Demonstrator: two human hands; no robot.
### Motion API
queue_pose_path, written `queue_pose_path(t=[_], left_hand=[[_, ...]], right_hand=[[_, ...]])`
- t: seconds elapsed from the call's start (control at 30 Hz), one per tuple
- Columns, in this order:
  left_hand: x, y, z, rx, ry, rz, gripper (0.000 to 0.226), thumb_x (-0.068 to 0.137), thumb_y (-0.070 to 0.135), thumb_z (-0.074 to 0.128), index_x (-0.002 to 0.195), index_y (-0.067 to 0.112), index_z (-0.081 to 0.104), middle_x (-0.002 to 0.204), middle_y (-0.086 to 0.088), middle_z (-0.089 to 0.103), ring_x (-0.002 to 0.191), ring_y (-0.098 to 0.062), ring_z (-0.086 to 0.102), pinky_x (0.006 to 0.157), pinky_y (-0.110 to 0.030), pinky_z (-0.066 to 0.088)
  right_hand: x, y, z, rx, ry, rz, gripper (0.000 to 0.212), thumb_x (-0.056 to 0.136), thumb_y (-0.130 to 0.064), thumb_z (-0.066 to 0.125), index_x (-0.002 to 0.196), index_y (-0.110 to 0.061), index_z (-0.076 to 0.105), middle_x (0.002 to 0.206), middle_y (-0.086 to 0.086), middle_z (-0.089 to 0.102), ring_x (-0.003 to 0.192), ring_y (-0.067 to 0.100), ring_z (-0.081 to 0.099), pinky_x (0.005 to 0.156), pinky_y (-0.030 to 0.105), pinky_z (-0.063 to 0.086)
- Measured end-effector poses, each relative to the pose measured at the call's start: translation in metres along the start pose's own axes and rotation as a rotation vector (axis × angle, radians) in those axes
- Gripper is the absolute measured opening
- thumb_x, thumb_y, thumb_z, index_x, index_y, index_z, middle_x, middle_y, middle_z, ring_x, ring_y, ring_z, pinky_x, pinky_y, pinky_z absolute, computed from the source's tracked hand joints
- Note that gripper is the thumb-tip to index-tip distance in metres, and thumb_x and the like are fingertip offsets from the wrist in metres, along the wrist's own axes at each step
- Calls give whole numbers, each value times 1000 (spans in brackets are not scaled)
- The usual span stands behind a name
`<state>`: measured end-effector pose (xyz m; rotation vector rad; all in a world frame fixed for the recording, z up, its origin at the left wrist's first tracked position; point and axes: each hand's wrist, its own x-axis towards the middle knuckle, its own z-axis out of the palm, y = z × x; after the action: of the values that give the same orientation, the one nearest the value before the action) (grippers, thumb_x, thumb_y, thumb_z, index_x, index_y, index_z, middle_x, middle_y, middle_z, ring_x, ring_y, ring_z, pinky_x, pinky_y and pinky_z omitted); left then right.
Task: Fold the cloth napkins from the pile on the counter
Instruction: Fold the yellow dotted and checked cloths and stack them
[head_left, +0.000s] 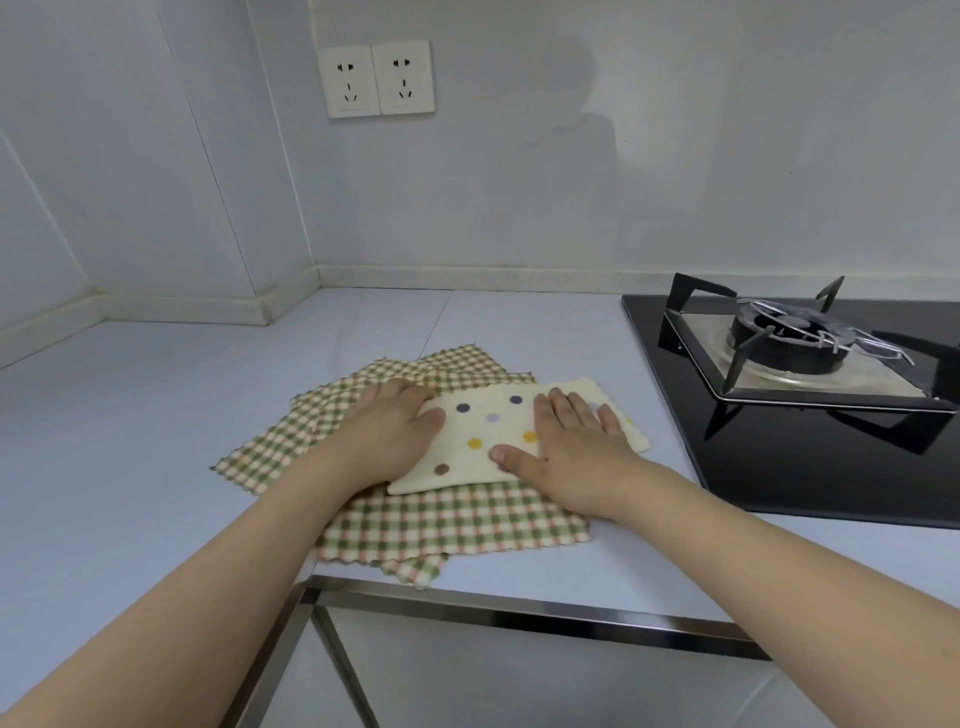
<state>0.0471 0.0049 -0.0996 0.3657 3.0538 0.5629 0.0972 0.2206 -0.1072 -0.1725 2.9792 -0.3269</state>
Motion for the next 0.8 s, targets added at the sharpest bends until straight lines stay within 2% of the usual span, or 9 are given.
queue_pose_path(t=[0.07, 0.13, 0.17, 0.23, 0.3, 0.4, 0.53, 0.67, 0.8], left_hand=[[4, 4, -4, -97, 60, -72, 36, 96, 33, 46, 130, 27, 55, 135, -2, 50, 127, -24, 40, 109, -37, 30], [5, 10, -10, -267, 40, -152, 14, 88, 26, 56, 100, 23, 63, 110, -1, 63, 102, -20, 56, 90, -34, 46], [4, 12, -16, -337, 3, -172, 4, 86, 21, 59, 87, 17, 60, 95, -1, 63, 85, -18, 58, 76, -31, 48], [1, 15, -30, -450, -76, -189, 13, 84, 11, 62, 77, 12, 51, 79, -4, 54, 67, -17, 50, 59, -27, 40], [-2, 18, -47, -548, -100, -208, 7, 85, 9, 62, 80, 10, 56, 80, -9, 60, 69, -20, 56, 60, -28, 45], [-4, 21, -64, -596, -75, -217, 7, 91, 11, 56, 95, 11, 61, 83, -8, 64, 63, -20, 55, 54, -28, 44], [-13, 24, -63, -440, -71, -204, 21, 93, 7, 48, 105, 22, 55, 80, -6, 58, 54, -16, 49, 45, -25, 39], [-22, 19, -58, -373, -74, -218, 43, 86, -4, 33, 90, 23, 66, 94, -6, 62, 71, -19, 55, 57, -27, 48], [-32, 8, -56, -365, -100, -168, 62, 75, -13, 28, 95, 27, 70, 114, 1, 59, 84, -21, 54, 69, -33, 47]], right_hand=[[2, 6, -2, 13, -27, -41, 97, 86, -77, 22, 154, -14, -8, 162, 4, -13, 148, 17, -14, 119, 44, -9], [4, 14, -9, 44, -54, -91, 97, 87, -75, 30, 154, -16, -8, 162, 1, -12, 148, 14, -13, 120, 40, -9], [4, 18, -12, 73, -55, -109, 97, 87, -73, 35, 154, -17, -6, 162, 0, -11, 148, 12, -13, 120, 38, -9], [0, 19, -15, 155, 15, -128, 95, 86, -66, 49, 155, -20, 1, 162, -2, -7, 148, 14, -9, 120, 37, -6], [-10, 6, -13, 219, 213, -168, 83, 85, -53, 60, 151, -22, 20, 158, -2, 11, 147, 19, 6, 120, 38, 7], [-35, -35, -6, 244, 396, -330, 56, 81, -51, 61, 127, -25, 44, 128, -9, 33, 121, 13, 30, 103, 29, 29], [-42, -72, 11, 63, 357, -359, 50, 86, -61, 52, 117, -22, 52, 117, -4, 48, 109, 18, 40, 94, 34, 36], [-38, -78, 15, 0, 380, -337, 38, 95, -48, 45, 117, -19, 56, 117, 2, 53, 111, 24, 44, 93, 37, 35], [-38, -78, 7, 162, 330, -294, 19, 92, -38, 53, 103, -25, 60, 107, -3, 55, 104, 22, 47, 88, 35, 39]])
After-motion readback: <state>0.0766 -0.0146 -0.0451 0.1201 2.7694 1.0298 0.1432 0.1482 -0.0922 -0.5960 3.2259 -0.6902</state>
